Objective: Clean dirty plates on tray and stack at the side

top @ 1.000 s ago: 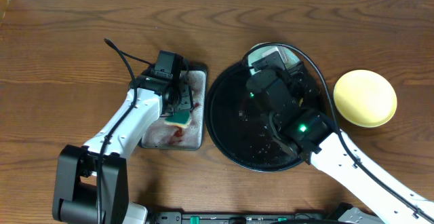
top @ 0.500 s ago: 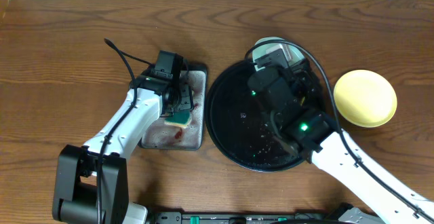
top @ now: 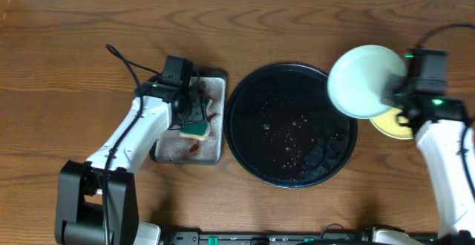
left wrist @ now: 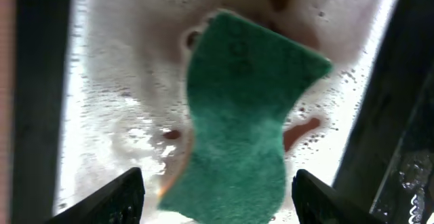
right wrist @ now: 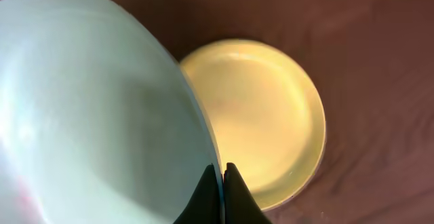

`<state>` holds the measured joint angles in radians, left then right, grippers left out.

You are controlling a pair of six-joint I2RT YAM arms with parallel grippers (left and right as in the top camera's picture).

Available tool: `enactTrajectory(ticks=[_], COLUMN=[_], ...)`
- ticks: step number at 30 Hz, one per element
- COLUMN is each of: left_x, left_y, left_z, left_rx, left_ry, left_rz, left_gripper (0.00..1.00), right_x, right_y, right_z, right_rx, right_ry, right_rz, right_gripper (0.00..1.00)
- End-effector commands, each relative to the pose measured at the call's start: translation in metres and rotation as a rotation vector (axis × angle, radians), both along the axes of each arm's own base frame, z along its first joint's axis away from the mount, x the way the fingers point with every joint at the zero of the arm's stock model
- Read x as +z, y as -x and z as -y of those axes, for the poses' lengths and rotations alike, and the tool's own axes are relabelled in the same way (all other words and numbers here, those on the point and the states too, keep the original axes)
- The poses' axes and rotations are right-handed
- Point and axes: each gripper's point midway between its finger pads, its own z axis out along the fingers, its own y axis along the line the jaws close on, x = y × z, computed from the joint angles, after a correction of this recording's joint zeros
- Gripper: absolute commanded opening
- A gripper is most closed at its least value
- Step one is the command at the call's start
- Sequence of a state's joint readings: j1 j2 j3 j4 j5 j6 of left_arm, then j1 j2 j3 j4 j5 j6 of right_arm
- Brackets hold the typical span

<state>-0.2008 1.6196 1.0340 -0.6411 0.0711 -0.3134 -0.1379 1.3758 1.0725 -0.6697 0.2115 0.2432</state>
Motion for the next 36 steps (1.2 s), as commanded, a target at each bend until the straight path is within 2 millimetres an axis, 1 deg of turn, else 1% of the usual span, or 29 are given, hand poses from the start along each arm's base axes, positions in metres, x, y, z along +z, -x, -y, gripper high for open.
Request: enactTrajectory(ticks=[1,3,6,10,11,12,13,14,15,17,19,21,22,23,25,28,30,32,36], left_x=[0.012,0.012,0.012,0.012,0.012,0.012,0.012,0.012,0.012,0.012,0.012,0.013,0.019,0.024,0.034,0.051,0.061,0.072,0.086], left_y=[0.0,0.0,0.0,0.001,0.001,0.001,0.001,0.001,0.001,0.003,0.006,0.01,0.014,0.017,0.022,0.029,0.033,0.037,0.054], left_z=[-0.009,-0.01,-0.01,-0.01,-0.01,-0.01,-0.01,-0.01,-0.01,-0.011,-0.011,-0.012,-0.016,-0.019,-0.024,-0.025,-0.023,-0.015,-0.017], left_rx=[0.019,0.021,0.02,0.02,0.02,0.021,0.02,0.02,0.02,0.021,0.021,0.024,0.031,0.041,0.055,0.058,0.038,-0.02,-0.029], left_ry=[-0.006,-0.007,-0.007,-0.008,-0.008,-0.007,-0.008,-0.008,-0.008,-0.01,-0.011,-0.013,-0.01,-0.009,-0.003,0.009,0.025,0.063,0.078], left_rz=[0.032,0.031,0.03,0.028,0.028,0.028,0.028,0.028,0.025,0.017,0.007,-0.002,-0.004,0.001,0.014,0.043,0.071,0.109,0.195], left_gripper=[0.7,0.7,0.7,0.7,0.71,0.71,0.75,0.76,0.77,0.8,0.8,0.81,0.8,0.81,0.8,0.8,0.8,0.8,0.81], right_x=[-0.025,-0.041,-0.064,-0.086,-0.09,-0.094,-0.097,-0.097,-0.097,-0.096,-0.096,-0.095,-0.093,-0.092,-0.089,-0.074,-0.061,-0.044,-0.007], right_y=[0.003,0.01,0.019,0.023,0.023,0.022,0.02,0.018,0.017,0.014,0.014,0.017,0.016,0.017,0.019,0.018,0.019,0.024,0.037], right_z=[0.019,0.039,0.062,0.079,0.082,0.083,0.083,0.08,0.077,0.063,0.049,0.031,0.013,0.003,-0.011,-0.033,-0.043,-0.051,-0.065], right_rx=[-0.119,-0.201,-0.304,-0.363,-0.37,-0.372,-0.367,-0.36,-0.345,-0.251,-0.19,-0.125,-0.041,0.016,0.085,0.193,0.245,0.276,0.344], right_ry=[-0.236,-0.269,-0.31,-0.371,-0.389,-0.412,-0.447,-0.466,-0.48,-0.513,-0.548,-0.594,-0.626,-0.625,-0.609,-0.568,-0.518,-0.45,-0.368], right_rz=[-0.017,-0.048,-0.092,-0.112,-0.111,-0.106,-0.099,-0.095,-0.094,-0.1,-0.119,-0.145,-0.158,-0.175,-0.195,-0.189,-0.178,-0.164,-0.097], right_gripper=[0.01,0.01,0.01,0.01,0.02,0.05,0.21,0.41,0.57,0.74,0.85,0.9,0.99,0.99,0.99,0.99,0.99,0.99,0.99])
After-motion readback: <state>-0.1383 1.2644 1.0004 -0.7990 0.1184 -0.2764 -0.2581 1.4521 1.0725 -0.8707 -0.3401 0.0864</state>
